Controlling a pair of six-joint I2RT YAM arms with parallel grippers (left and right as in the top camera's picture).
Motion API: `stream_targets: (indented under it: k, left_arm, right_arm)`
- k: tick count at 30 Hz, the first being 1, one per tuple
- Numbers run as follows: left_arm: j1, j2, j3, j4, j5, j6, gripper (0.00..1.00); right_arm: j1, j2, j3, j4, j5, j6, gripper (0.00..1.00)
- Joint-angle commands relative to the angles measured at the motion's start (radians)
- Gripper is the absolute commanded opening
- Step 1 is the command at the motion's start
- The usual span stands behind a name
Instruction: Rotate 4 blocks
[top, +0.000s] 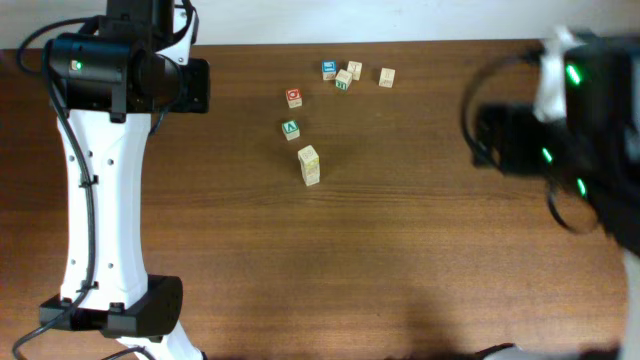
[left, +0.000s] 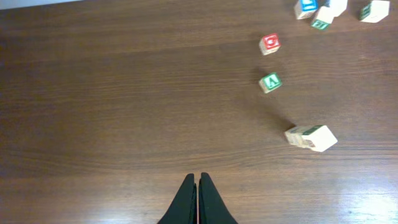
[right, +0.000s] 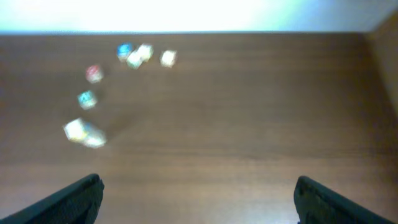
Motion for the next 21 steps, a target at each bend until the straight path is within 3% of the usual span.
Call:
stream_targets:
  k: [1,4,5,11,21]
  left_arm:
    - [0.0,-0.019,-0.027,0.022,-0.053,-0.029,0.02]
    - [-0.002,-0.02,-0.087,0.064,-0.054,-0.036,0.03]
    - [-0.002,-0.019,-0.108,0.066,-0.052,-0.035,0.99]
    - [-0.002,-0.019,-0.147,0.063,-0.054,-0.035,0.99]
    - [-0.003,-0.019,-0.147,0.062,-0.054,-0.035,0.99]
  right_arm:
    - [0.002,-0.206,-0.377,0.113,0.137,0.044,0.98]
    - [0.002,-0.441,-0.746,0.309,0.137,0.044,0.98]
    - [0.002,-0.521,-0.854,0.355,0.137,0.044,0.98]
    - [0.002,-0.727,-1.035,0.36,0.107,0.082,0.98]
    - [0.004,-0.724,-1.069,0.358,0.107,0.082,0.98]
